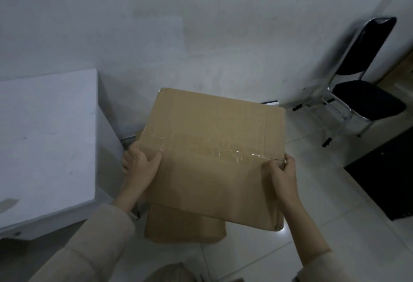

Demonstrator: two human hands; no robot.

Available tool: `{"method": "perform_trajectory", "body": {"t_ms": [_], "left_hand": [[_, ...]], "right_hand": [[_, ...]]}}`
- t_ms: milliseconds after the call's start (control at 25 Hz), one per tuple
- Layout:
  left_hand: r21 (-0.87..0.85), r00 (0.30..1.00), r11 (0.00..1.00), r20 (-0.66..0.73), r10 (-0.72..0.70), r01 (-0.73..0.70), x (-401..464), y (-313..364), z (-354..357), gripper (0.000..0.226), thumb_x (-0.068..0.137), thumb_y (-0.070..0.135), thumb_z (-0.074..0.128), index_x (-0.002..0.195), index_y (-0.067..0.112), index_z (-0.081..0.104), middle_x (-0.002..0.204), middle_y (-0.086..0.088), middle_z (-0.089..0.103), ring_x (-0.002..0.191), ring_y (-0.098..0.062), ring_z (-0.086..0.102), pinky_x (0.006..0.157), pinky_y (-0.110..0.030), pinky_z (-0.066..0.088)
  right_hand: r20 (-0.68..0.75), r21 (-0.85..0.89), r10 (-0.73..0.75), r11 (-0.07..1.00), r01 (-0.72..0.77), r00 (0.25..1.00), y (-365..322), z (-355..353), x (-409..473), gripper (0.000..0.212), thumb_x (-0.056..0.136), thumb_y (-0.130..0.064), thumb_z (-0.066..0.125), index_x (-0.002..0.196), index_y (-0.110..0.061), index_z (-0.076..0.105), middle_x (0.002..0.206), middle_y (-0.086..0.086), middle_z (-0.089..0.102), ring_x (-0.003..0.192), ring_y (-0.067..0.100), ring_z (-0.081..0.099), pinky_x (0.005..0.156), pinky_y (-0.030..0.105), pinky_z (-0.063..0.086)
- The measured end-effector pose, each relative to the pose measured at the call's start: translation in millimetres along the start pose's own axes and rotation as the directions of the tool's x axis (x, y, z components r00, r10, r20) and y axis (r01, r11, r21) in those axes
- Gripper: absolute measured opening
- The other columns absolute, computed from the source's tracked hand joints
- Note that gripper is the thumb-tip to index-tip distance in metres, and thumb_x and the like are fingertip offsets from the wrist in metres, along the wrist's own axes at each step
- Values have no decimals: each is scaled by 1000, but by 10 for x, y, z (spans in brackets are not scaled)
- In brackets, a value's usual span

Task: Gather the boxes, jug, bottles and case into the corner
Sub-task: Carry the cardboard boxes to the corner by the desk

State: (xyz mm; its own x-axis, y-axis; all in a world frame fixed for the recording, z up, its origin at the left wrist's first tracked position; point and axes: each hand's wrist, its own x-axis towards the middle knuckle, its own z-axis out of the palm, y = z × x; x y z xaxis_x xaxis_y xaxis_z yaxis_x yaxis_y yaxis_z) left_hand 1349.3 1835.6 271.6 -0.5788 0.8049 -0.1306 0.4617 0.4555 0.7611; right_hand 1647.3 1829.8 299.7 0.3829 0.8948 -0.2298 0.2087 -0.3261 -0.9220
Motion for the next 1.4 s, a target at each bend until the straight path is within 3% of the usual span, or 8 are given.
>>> {"method": "perform_trajectory", "body": {"t_ms": [360,600,800,920,1000,1080,1280,1400], "left_hand": [[31,963,965,-78,-258,261,997,-66,353,65,88,29,52,139,5,21,142,-19,28,135,-38,21,110,-51,17],[-65,898,906,-117,-424,419,1717,-245,715,64,86,25,57,139,8,26,144,-18,31,134,-40,27,112,-50,21],[-216,834,835,-124,-537,505,1986,-596,1006,19,81,12,64,94,10,50,103,-20,55,101,-29,54,93,-38,42],[-185,834,834,-103,-542,520,1988,-742,1156,25,83,6,62,72,20,45,80,-7,50,82,-23,49,76,-26,39],[-72,849,848,-18,-528,526,1876,-794,1243,8,87,2,56,91,8,57,102,-14,54,98,-27,51,80,-18,39],[68,855,856,49,-516,513,1790,-853,1326,31,88,2,53,118,-4,53,135,-21,43,123,-33,44,102,-28,33],[133,851,879,221,-477,458,1708,-705,1477,43,91,7,50,132,-2,43,145,-17,37,131,-30,40,108,-31,29],[154,826,879,300,-477,451,1658,-644,1522,46,92,9,48,136,1,40,149,-14,32,135,-26,35,111,-28,26]], "right_hand": [[229,-121,-6,992,34,973,-284,1075,1420,48,90,-15,45,137,-14,33,111,1,50,97,19,47,81,31,34],[430,-228,45,972,60,902,-264,1946,2496,50,93,-14,43,141,-13,30,113,3,46,99,20,44,83,31,33],[584,-310,99,945,109,806,-52,2517,3125,53,92,-12,42,143,-18,25,126,6,47,104,23,45,87,33,35],[676,-393,202,912,114,709,122,2804,3334,58,93,-14,44,145,-17,18,135,10,44,112,29,46,94,37,37],[703,-447,313,893,55,639,235,2896,3394,65,92,-15,49,145,-15,11,137,13,41,111,30,47,96,42,42],[686,-482,400,875,-31,608,319,2894,3437,74,89,-18,56,144,-15,7,137,13,40,117,33,48,98,46,44],[657,-580,555,804,-128,510,365,2667,3401,68,89,-21,56,142,-8,16,137,12,40,105,26,47,75,34,44],[666,-559,553,814,-154,501,417,2537,3308,68,91,-28,53,145,-12,16,143,9,37,111,26,47,82,36,41]]}}
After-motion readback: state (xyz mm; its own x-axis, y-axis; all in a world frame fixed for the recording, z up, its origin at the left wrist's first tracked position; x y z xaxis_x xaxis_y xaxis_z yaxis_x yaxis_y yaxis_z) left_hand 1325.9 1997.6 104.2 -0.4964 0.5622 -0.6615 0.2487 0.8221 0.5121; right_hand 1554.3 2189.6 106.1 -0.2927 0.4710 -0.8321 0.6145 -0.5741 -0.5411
